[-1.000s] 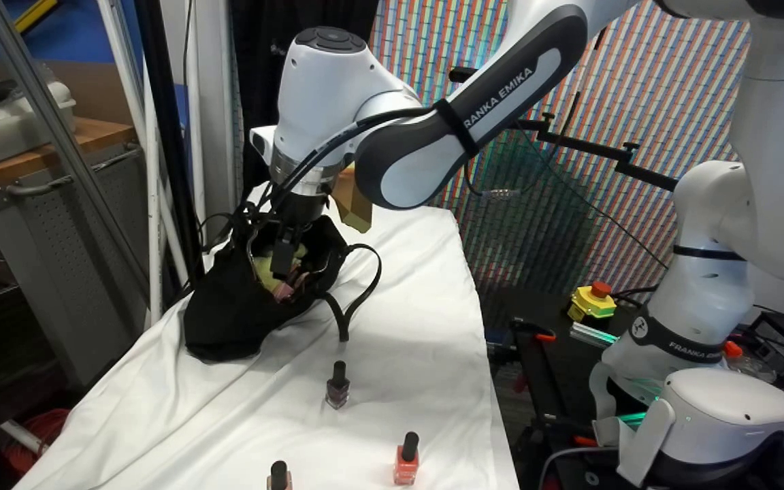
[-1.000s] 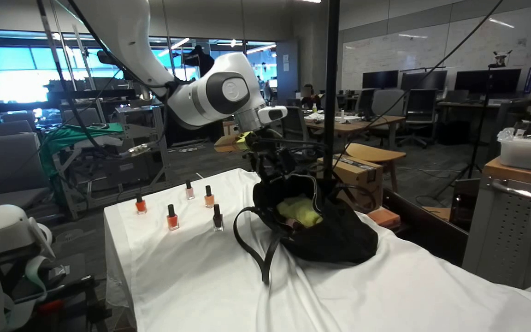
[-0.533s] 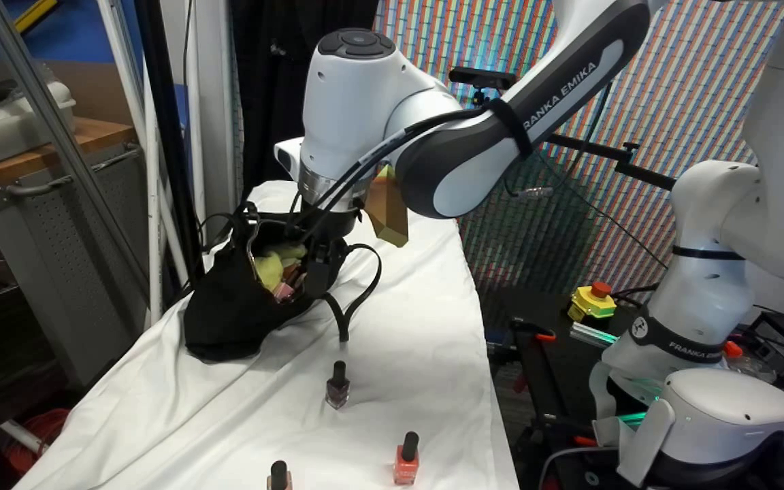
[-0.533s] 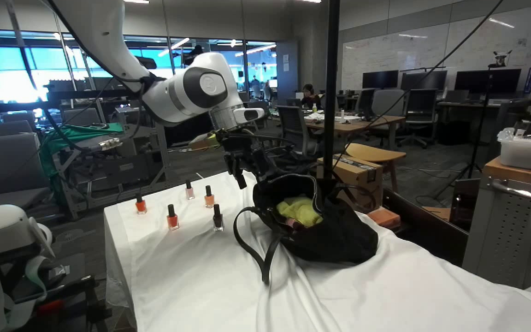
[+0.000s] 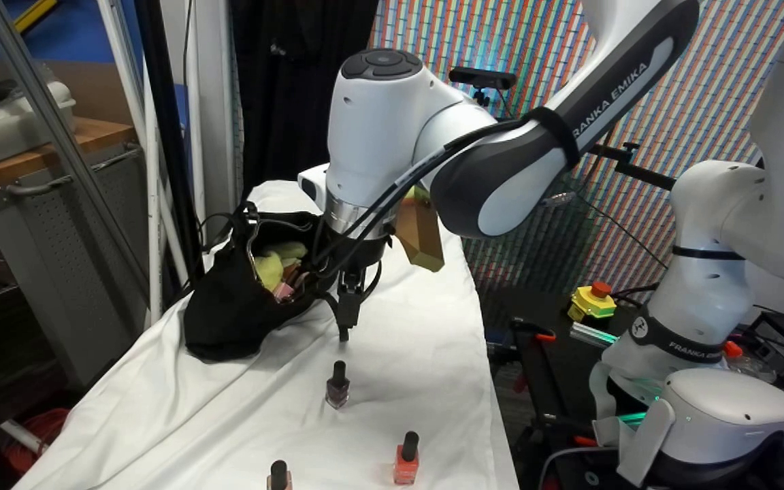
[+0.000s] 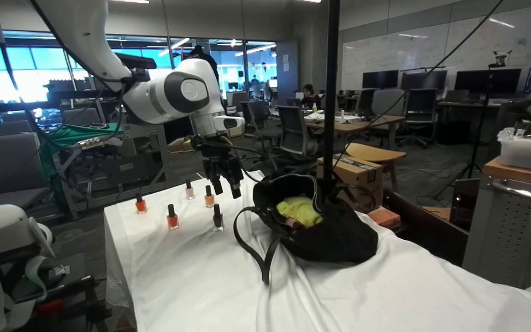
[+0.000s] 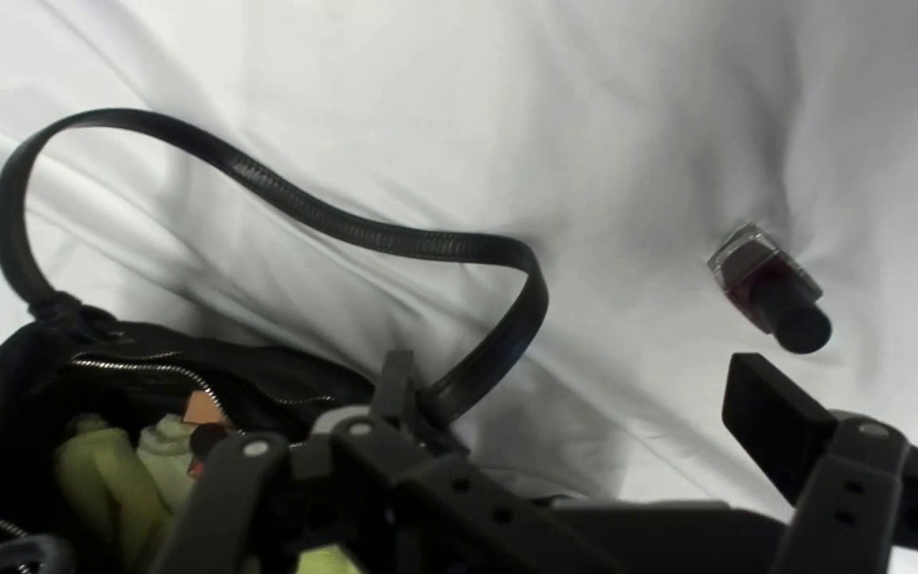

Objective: Pick up all the nail polish from the table and put them in the black bag.

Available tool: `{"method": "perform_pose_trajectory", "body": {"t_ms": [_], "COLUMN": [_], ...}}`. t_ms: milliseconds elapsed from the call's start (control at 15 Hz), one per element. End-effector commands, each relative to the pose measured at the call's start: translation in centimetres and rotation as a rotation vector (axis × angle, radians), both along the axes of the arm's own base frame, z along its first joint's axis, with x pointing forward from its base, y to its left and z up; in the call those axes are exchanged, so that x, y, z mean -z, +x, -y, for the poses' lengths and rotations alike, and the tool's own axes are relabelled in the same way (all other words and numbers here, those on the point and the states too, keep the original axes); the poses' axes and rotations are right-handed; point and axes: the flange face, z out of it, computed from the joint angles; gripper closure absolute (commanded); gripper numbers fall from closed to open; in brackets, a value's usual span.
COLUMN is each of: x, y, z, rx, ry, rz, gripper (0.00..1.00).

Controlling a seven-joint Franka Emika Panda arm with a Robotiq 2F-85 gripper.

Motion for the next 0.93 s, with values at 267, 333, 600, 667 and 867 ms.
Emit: {"method": "perform_pose_trajectory", "body": {"t_ms": [267, 333, 600, 667, 867], "x": [-1.0, -1.2, -1.6, -1.5, -1.1], "y": [-1.6, -1.6, -1.2, -1.0, -0.6], "z": [-1.9, -2.2, -3.5, -3.8, -4.5], "rx": [-0.026, -0.027, 0.046, 0.065, 0.114], "ry": [0.137, 0.156, 0.227, 0.237, 0.271], "rz": [-0.064, -0.065, -0.051, -0.049, -0.050], "gripper": [0.00, 0.00, 0.00, 0.00, 0.00]}}
